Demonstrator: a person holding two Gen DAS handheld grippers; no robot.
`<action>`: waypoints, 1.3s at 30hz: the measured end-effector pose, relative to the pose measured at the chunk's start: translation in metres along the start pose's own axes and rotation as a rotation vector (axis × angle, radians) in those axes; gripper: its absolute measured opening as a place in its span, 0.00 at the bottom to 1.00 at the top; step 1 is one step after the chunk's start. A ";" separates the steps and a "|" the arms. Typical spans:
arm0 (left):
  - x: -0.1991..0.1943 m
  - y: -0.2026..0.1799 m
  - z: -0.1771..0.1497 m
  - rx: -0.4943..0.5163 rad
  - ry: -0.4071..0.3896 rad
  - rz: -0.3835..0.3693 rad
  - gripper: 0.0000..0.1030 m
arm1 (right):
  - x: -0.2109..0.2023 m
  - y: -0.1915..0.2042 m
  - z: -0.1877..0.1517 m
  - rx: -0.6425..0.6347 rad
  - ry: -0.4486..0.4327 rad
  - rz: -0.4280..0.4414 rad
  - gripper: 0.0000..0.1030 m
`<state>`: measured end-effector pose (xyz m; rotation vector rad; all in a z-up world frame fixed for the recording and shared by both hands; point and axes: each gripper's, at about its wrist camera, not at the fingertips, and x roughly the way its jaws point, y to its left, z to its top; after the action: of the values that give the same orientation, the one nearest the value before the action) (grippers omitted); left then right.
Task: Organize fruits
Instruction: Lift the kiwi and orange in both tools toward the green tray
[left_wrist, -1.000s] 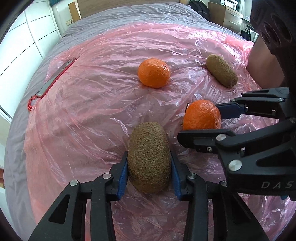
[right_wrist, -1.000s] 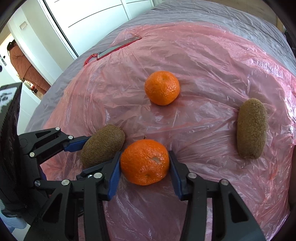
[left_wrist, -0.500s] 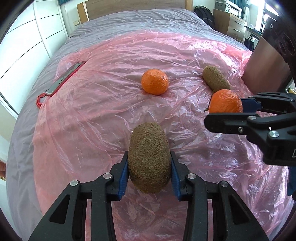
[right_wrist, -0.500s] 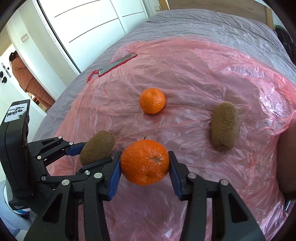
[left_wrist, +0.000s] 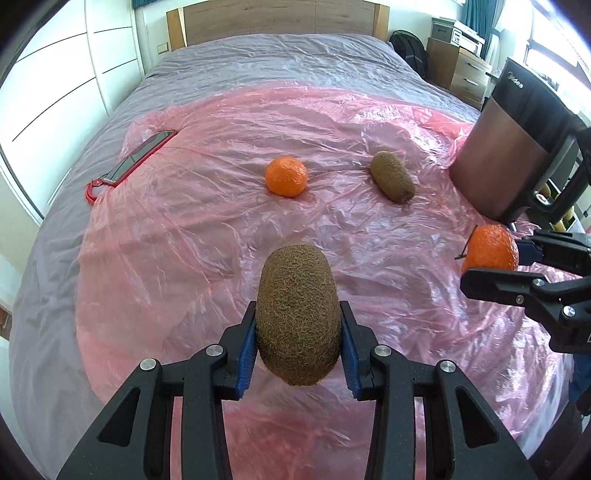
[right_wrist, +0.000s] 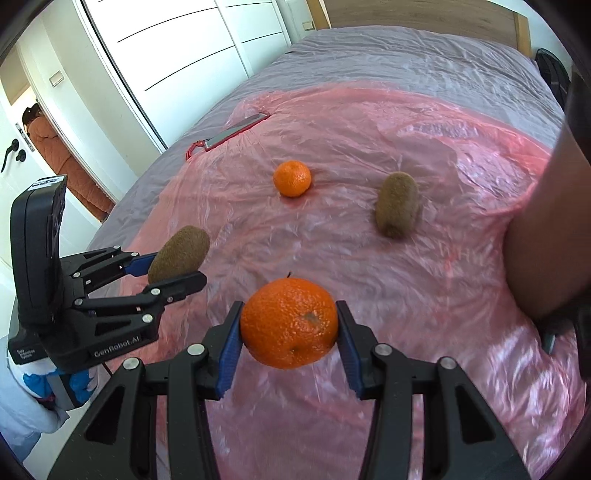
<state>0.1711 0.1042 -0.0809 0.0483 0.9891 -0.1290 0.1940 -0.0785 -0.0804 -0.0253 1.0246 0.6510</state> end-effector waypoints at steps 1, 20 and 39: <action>-0.003 -0.003 -0.002 -0.004 0.000 -0.005 0.34 | -0.004 -0.001 -0.004 0.003 -0.002 -0.003 0.57; -0.048 -0.068 -0.034 0.017 -0.017 -0.073 0.34 | -0.074 -0.025 -0.075 0.076 -0.025 -0.061 0.57; -0.084 -0.136 -0.046 0.090 -0.032 -0.085 0.34 | -0.151 -0.071 -0.125 0.163 -0.110 -0.140 0.57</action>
<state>0.0700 -0.0186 -0.0332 0.0869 0.9530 -0.2516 0.0798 -0.2494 -0.0468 0.0794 0.9580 0.4353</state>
